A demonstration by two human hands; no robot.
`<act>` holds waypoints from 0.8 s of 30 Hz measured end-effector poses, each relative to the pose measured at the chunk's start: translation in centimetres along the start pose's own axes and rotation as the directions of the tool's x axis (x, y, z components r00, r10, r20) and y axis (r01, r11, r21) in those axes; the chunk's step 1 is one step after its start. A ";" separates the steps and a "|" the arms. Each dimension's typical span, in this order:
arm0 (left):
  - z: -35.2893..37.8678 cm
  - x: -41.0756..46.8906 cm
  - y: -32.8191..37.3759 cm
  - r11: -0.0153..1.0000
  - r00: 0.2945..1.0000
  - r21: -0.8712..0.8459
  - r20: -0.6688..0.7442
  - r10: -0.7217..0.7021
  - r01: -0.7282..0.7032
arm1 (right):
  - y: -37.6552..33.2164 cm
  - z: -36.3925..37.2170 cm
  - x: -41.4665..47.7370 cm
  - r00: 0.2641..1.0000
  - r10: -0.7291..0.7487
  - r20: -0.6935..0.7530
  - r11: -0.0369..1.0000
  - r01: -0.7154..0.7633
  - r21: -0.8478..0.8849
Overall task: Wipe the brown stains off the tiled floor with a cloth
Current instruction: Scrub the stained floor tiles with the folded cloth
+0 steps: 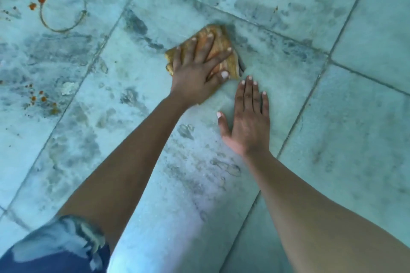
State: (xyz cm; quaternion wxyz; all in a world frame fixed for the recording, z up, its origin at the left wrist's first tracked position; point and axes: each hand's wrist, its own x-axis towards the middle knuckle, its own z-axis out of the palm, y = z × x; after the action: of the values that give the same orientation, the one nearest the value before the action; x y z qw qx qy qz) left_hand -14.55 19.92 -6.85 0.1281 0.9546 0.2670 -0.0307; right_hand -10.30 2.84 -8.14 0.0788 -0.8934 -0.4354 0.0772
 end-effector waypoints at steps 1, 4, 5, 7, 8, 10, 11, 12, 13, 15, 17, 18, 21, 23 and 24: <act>0.4 -2.3 -0.2 0.999 0.999 0.016 -0.009 0.052 -0.052 | 0.0 -0.1 0.0 1.000 0.001 0.002 1.000 -0.001 0.002; 0.3 -7.2 -3.7 0.996 0.997 0.054 -0.013 0.071 -0.070 | 0.0 0.0 0.0 1.000 -0.001 0.014 1.000 0.002 -0.011; -0.2 -7.3 -5.2 0.998 1.000 0.059 -0.005 0.016 -0.016 | 0.0 0.0 0.0 1.000 -0.002 0.013 1.000 0.003 -0.017; -1.0 -5.2 -6.5 0.988 0.989 0.041 -0.020 -0.148 0.149 | 0.0 0.0 0.1 1.000 -0.006 0.013 1.000 0.007 -0.028; -1.2 -3.5 -6.2 0.972 0.971 0.025 -0.040 -0.234 0.235 | 0.1 0.0 0.1 1.000 -0.007 0.014 0.999 0.008 -0.032; -1.5 -0.2 -4.0 0.937 0.936 -0.014 -0.041 -0.349 0.348 | 0.1 0.1 0.1 1.000 -0.009 0.009 0.999 0.009 -0.035; -1.2 0.7 -2.6 0.937 0.936 -0.023 -0.032 -0.350 0.349 | 0.1 0.0 0.1 1.000 -0.008 0.011 0.999 0.009 -0.035; -0.9 0.7 -1.2 0.951 0.951 -0.017 -0.027 -0.309 0.309 | 0.0 0.0 0.1 1.000 -0.009 0.013 0.999 0.010 -0.033; -0.4 -0.2 -0.1 0.970 0.970 -0.005 -0.025 -0.242 0.242 | 0.0 0.0 0.1 1.000 -0.009 0.017 1.000 0.009 -0.030; 0.5 -4.0 0.6 0.995 0.995 0.038 -0.020 -0.095 0.095 | 0.0 -0.1 0.1 1.000 -0.015 0.018 1.000 0.015 -0.014; 0.8 -8.2 -1.1 0.998 0.999 0.051 -0.010 -0.044 0.044 | 0.0 -0.1 0.1 1.000 -0.018 0.014 1.000 0.018 -0.002; 0.6 -9.6 -2.6 0.996 0.997 0.056 -0.004 -0.075 0.075 | 0.1 -0.1 0.1 1.000 -0.017 0.013 1.000 0.017 -0.002; -0.8 -8.9 -7.6 0.938 0.940 0.055 -0.017 -0.341 0.342 | 0.1 0.0 0.1 1.000 -0.012 0.008 1.000 0.012 -0.006; -1.7 -5.0 -9.1 0.840 0.837 -0.028 -0.064 -0.543 0.542 | 0.1 0.1 0.1 1.000 -0.016 0.001 1.000 0.016 0.001; -2.2 -2.6 -9.1 0.797 0.793 -0.082 -0.075 -0.604 0.599 | 0.1 0.1 0.1 1.000 -0.018 -0.005 1.000 0.018 0.000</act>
State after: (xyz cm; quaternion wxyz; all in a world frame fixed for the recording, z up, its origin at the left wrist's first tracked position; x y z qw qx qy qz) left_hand -21.52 26.69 -6.47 0.1245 0.8168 0.5631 -0.0161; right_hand -10.17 2.88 -8.31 0.0807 -0.8898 -0.4431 0.0740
